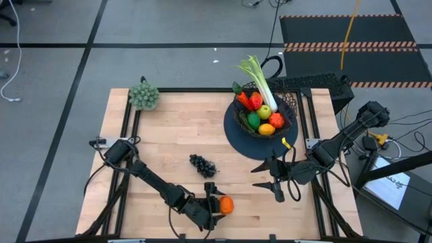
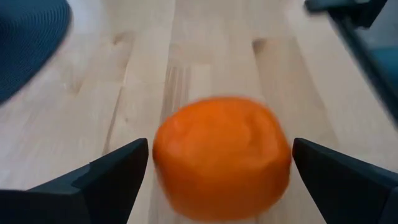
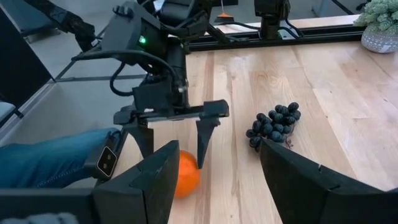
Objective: Build produce basket
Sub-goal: Put the orange into the black wire basket
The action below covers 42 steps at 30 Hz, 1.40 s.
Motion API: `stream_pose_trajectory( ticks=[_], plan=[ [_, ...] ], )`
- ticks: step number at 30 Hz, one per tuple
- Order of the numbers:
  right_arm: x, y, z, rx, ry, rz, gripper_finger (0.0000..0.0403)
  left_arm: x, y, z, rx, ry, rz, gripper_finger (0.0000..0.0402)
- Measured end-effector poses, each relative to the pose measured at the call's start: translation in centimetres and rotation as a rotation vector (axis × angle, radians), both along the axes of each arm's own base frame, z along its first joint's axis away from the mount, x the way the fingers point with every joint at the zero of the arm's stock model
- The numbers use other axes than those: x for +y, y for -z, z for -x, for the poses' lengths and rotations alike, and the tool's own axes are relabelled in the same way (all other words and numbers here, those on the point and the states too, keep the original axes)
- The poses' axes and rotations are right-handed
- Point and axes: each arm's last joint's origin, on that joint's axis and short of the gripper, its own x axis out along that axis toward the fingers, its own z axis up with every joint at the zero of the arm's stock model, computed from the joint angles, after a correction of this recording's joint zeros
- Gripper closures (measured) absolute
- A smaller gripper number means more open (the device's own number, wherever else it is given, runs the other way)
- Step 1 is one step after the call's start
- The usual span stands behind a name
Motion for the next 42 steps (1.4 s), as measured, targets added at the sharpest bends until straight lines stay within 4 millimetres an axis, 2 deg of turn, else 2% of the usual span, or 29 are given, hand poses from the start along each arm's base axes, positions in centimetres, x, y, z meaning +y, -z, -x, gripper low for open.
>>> stream_pose_trajectory(
  ticks=[6,13,21,24,28,32,39,42],
  plan=[
    [0.0,0.0,0.0,-0.002,0.000,0.000,0.0186,0.5,0.7,-0.3,0.019,-0.017,-0.007,0.0005],
    [0.0,0.0,0.0,-0.002,-0.001,0.000,0.0186,0.4,0.6,-0.3,0.013,-0.004,-0.015,0.0009],
    [0.0,0.0,0.0,-0.001,-0.001,0.000,0.0186,0.3,0.4,-0.3,0.005,0.020,-0.030,0.0079],
    [0.0,0.0,0.0,-0.001,-0.001,0.001,0.0186,0.4,-0.3,-0.2,-0.001,0.045,-0.058,0.0088],
    [0.0,0.0,0.0,-0.001,-0.001,0.001,0.0186,0.6,-3.3,0.1,-0.058,0.090,-0.100,0.0075],
    [0.0,0.0,0.0,-0.002,-0.002,0.005,0.0186,1.4,-7.7,0.9,-0.137,0.144,-0.190,0.0061],
    [0.0,0.8,0.0,-0.007,-0.001,-0.001,0.0186,3.7,-16.2,3.5,-0.319,0.210,-0.401,0.0080],
    [0.0,0.8,0.0,-0.007,-0.002,0.000,0.0186,4.6,-19.0,4.9,-0.380,0.228,-0.473,0.0086]
  ],
)
